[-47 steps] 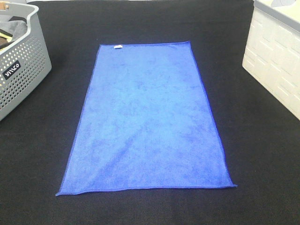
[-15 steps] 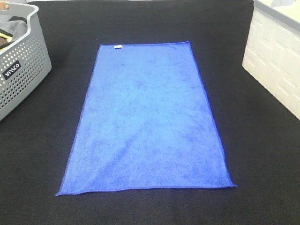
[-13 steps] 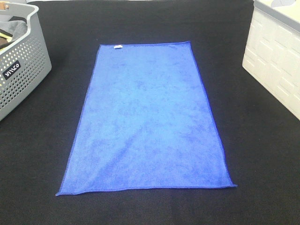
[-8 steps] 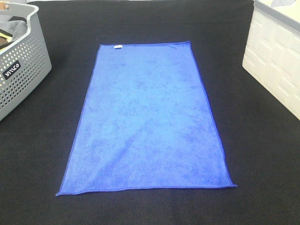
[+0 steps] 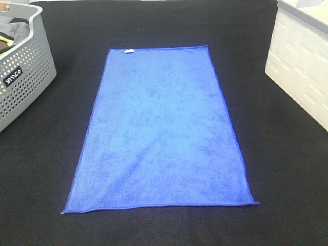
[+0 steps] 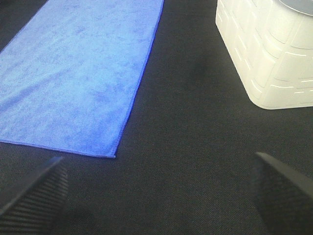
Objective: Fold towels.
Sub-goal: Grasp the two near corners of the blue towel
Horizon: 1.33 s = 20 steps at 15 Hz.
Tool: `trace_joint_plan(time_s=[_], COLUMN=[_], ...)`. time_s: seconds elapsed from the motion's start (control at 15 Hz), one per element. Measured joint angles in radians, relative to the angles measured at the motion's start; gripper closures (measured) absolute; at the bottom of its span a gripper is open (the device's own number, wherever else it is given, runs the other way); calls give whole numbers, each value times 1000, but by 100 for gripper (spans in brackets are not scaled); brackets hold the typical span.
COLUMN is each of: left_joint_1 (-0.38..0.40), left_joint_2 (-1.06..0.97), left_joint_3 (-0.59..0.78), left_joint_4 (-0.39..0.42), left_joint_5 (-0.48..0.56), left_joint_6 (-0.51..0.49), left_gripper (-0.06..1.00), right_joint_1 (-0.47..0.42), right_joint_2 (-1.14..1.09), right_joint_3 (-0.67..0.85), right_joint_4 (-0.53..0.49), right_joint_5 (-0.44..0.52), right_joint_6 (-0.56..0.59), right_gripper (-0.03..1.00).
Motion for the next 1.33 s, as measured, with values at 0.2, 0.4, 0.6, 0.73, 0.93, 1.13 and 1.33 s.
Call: trace_joint_plan(time_s=[0.2,0.4,0.6,0.73,0.93,1.13,1.33], left_joint_1=[0,0,0,0,0,0,0], left_joint_2=[0,0,0,0,0,4,75], left_joint_3=[0,0,0,0,0,0,-23], left_joint_4=[0,0,0,0,0,0,-12], left_joint_5=[0,0,0,0,0,0,-146], left_joint_6=[0,0,0,0,0,0,-10], left_gripper=[21,21,21,21,21,21,21], right_joint_1=[0,0,0,0,0,0,0], right_joint_2=[0,0,0,0,0,0,47], right_joint_3=[0,0,0,0,0,0,-9], right_joint_4=[0,0,0,0,0,0,-3], right_joint_5=[0,0,0,0,0,0,-45], right_joint_6=[0,0,0,0,0,0,2], right_gripper=[3,3,3,3,3,3,3])
